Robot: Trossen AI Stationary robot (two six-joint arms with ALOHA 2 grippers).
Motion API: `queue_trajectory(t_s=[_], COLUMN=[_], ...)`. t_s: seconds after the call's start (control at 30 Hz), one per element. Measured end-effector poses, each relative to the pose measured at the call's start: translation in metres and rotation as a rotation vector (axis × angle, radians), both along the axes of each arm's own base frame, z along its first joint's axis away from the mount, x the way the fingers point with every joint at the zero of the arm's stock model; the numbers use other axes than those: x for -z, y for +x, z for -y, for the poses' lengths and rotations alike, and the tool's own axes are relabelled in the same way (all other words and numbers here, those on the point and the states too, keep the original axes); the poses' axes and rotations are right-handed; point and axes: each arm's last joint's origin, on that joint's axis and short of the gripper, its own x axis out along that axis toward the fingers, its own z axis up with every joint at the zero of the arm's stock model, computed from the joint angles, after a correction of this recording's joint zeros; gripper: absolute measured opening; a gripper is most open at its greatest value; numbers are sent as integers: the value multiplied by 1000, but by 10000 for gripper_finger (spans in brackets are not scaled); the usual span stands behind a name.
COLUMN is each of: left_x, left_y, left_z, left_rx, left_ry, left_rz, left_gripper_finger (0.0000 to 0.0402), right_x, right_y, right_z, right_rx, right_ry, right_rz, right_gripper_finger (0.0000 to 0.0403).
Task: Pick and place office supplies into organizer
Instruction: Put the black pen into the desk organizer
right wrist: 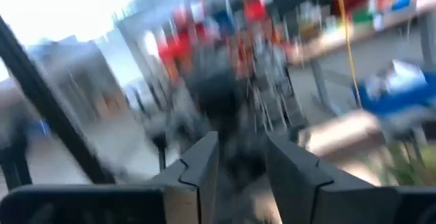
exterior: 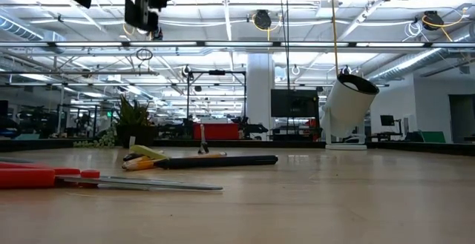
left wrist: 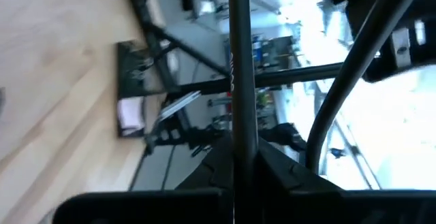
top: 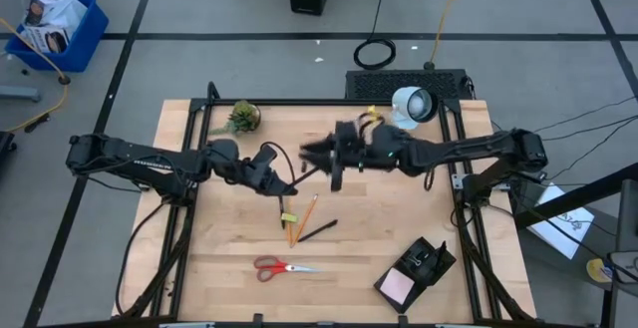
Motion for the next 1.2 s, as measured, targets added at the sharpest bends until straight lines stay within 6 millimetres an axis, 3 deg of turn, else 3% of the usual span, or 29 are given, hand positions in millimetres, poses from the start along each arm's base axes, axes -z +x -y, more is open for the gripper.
queue_trajectory(t_s=[0.1,0.2,0.37,0.47,0.67,0.87,1.03,1.2], left_x=[-4,-8,-17,-24,-29,-29,-29,-29], left_y=[0,0,0,-1,-2,-3,-3,-3], left_z=[0,0,-1,-2,-10,-16,-19,-21], left_rx=[-13,-19,-52,-71,-115,-133,-143,-135], left_ry=[1,8,17,32,-16,-44,-51,-75], left_rz=[43,90,184,268,299,295,292,284], left_gripper_finger=[14,17,37,27,15,37,14,21], right_x=[-18,-31,-24,-19,32,72,75,81], right_y=[-5,-16,-31,-43,-58,-73,-69,-60], right_z=[19,41,68,73,69,47,28,19], right_rx=[48,107,177,176,88,121,127,152], right_ry=[40,72,139,206,466,623,654,673], right_rz=[219,298,296,356,492,567,545,506], right_gripper_finger=[121,129,141,146,155,160,161,162])
